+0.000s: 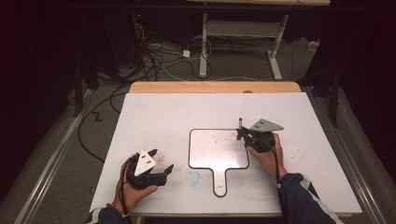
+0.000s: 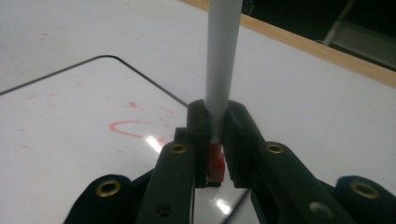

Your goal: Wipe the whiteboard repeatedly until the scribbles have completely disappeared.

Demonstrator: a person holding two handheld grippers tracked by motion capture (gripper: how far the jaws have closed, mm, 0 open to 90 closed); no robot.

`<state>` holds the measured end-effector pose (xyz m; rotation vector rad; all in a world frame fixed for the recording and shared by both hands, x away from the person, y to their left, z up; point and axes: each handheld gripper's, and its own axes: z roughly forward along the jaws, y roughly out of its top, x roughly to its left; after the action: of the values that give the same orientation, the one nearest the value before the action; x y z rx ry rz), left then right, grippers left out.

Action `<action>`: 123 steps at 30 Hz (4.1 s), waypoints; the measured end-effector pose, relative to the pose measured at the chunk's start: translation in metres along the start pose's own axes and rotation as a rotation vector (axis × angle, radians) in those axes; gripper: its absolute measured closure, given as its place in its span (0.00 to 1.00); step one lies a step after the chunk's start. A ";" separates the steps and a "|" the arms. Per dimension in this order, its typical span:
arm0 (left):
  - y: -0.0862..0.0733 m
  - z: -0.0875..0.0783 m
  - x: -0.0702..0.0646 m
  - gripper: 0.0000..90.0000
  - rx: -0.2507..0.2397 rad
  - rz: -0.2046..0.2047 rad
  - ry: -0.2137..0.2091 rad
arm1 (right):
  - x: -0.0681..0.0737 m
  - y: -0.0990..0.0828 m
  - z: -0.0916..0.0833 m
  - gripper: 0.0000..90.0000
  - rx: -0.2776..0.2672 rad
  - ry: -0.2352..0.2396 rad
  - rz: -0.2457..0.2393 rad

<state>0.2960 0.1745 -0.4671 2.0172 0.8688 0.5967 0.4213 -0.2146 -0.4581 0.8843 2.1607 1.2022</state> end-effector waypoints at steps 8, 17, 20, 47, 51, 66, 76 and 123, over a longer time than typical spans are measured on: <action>-0.004 -0.005 -0.004 0.22 0.014 0.020 0.002 | -0.002 0.003 0.006 0.91 0.014 -0.071 -0.020; -0.002 -0.005 -0.004 0.22 0.003 0.019 -0.008 | 0.007 0.006 0.013 0.91 -0.009 -0.017 0.019; -0.002 -0.005 -0.004 0.22 0.004 0.025 -0.014 | 0.007 0.007 0.014 0.91 0.002 -0.057 -0.017; 0.000 -0.005 -0.005 0.22 -0.006 0.037 -0.038 | 0.006 0.018 0.030 0.91 0.031 -0.085 -0.023; 0.001 -0.005 -0.005 0.22 -0.001 0.041 -0.042 | 0.018 0.021 0.032 0.91 0.022 -0.020 -0.021; 0.000 -0.006 -0.007 0.22 0.001 0.048 -0.041 | 0.055 0.024 0.033 0.91 0.009 0.073 -0.050; 0.000 -0.006 -0.006 0.22 0.003 0.049 -0.039 | 0.032 0.017 0.023 0.91 0.036 -0.101 -0.060; 0.000 -0.006 -0.004 0.22 0.008 0.050 -0.045 | 0.044 0.027 0.038 0.91 0.023 0.059 -0.053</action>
<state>0.2893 0.1740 -0.4646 2.0565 0.7976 0.5742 0.4268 -0.1509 -0.4578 0.8056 2.2344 1.1941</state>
